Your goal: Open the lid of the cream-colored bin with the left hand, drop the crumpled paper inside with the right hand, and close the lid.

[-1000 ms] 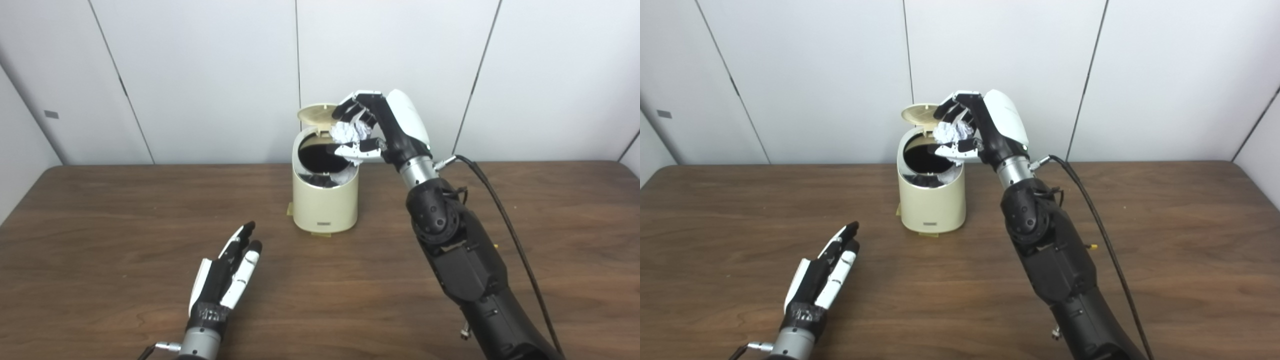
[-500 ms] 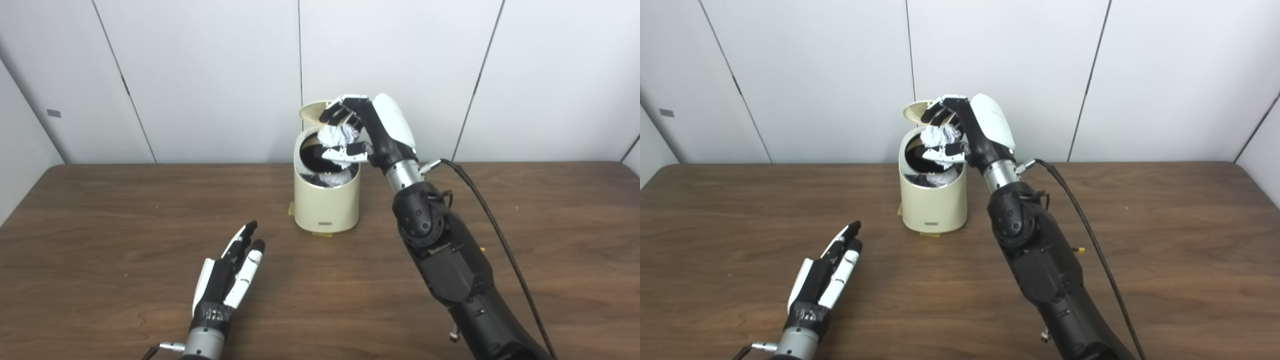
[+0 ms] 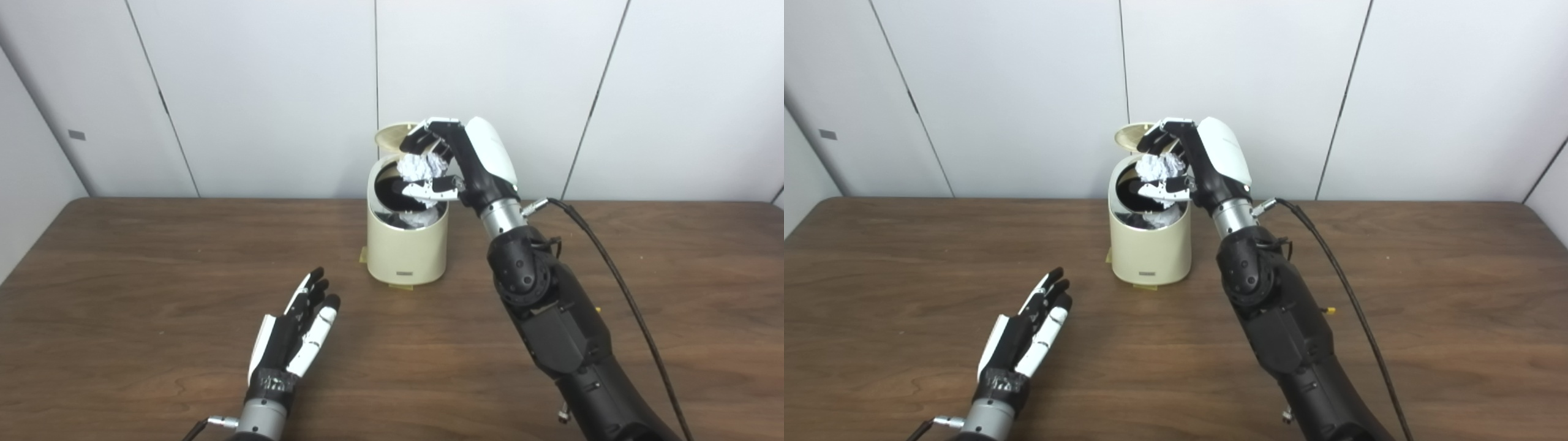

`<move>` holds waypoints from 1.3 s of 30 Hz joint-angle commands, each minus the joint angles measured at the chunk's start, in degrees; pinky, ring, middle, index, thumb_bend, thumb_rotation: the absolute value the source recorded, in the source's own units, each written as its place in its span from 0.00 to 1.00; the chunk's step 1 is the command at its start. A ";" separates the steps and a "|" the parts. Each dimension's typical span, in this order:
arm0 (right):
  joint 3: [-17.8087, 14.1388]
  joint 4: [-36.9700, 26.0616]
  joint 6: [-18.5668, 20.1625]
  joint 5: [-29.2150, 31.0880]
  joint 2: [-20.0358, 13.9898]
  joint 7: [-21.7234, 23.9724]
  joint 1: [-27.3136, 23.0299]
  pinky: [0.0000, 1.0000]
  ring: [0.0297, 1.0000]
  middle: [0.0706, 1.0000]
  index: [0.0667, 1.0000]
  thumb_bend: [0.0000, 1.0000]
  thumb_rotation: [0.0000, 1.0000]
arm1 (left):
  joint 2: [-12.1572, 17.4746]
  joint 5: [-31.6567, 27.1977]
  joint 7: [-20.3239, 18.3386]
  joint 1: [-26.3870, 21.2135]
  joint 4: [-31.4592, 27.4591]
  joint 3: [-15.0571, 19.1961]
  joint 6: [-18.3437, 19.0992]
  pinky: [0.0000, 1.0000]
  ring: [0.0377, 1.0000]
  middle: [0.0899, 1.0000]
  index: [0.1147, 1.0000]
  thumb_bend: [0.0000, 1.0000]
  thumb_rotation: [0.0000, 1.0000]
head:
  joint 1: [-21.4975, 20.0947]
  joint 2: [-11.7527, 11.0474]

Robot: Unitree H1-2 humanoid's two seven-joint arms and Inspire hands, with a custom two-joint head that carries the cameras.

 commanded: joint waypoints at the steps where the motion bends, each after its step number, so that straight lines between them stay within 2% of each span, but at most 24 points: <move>1: -0.11 -1.10 -2.54 0.22 -0.06 -1.10 -3.33 0.32 0.38 0.47 0.48 0.50 0.00 | -0.56 0.52 0.12 0.49 -2.23 -0.38 -0.71 1.00 0.96 0.94 1.00 0.57 0.76 | 0.19 0.08; 4: 0.58 -0.86 -3.06 0.40 -0.45 0.01 -3.49 0.35 0.39 0.47 0.46 0.50 0.00 | -0.44 0.42 -0.02 0.47 -2.59 -0.36 -0.25 1.00 0.96 0.94 1.00 0.58 0.77 | 0.15 0.08; 9: 1.34 0.06 -3.44 0.22 -0.55 0.75 -3.87 0.43 0.40 0.46 0.50 0.50 0.00 | -0.48 -0.09 -0.20 0.53 -2.71 -0.24 -0.37 1.00 0.96 0.94 1.00 0.57 0.75 | 0.19 0.05; 14: 2.12 0.75 -3.89 -0.17 -0.85 1.28 -4.18 0.41 0.40 0.47 0.51 0.50 0.00 | -0.33 0.47 -0.19 0.66 -2.60 -0.54 -0.81 1.00 0.95 0.94 1.00 0.57 0.76 | -0.08 0.14; 17: 2.68 0.68 -3.50 -0.74 -1.21 1.76 -4.24 0.45 0.40 0.47 0.49 0.52 0.00 | -0.61 -0.43 -0.40 0.79 -2.70 -0.51 -0.97 1.00 0.96 0.94 1.00 0.58 0.76 | -0.16 0.23; 30: 3.28 0.53 -2.78 -1.99 -2.00 2.89 -4.18 0.44 0.42 0.50 0.45 0.52 0.00 | -0.63 -1.73 -1.13 1.03 -3.15 -0.53 -0.53 1.00 0.99 0.95 1.00 0.59 0.75 | -0.06 0.17; 32: 3.34 0.63 -2.72 -2.20 -2.08 2.93 -4.16 0.45 0.52 0.49 0.44 0.52 0.00 | -0.64 -1.84 -1.16 1.03 -3.17 -0.54 -0.57 1.00 0.99 0.95 1.00 0.58 0.74 | -0.06 0.17; 34: 3.61 0.51 -2.33 -3.01 -2.28 3.01 -4.12 0.48 0.57 0.59 0.45 0.52 0.10 | -0.54 -1.65 -1.17 1.01 -3.13 -0.66 -0.77 1.00 0.98 0.95 1.00 0.58 0.74 | -0.06 0.17; 39: 4.03 0.41 -2.21 -4.52 -2.48 2.81 -3.92 0.64 0.68 0.67 0.46 0.52 0.13 | -0.62 -1.78 -1.12 1.06 -3.01 -0.58 -0.73 1.00 0.98 0.95 1.00 0.57 0.73 | -0.14 0.05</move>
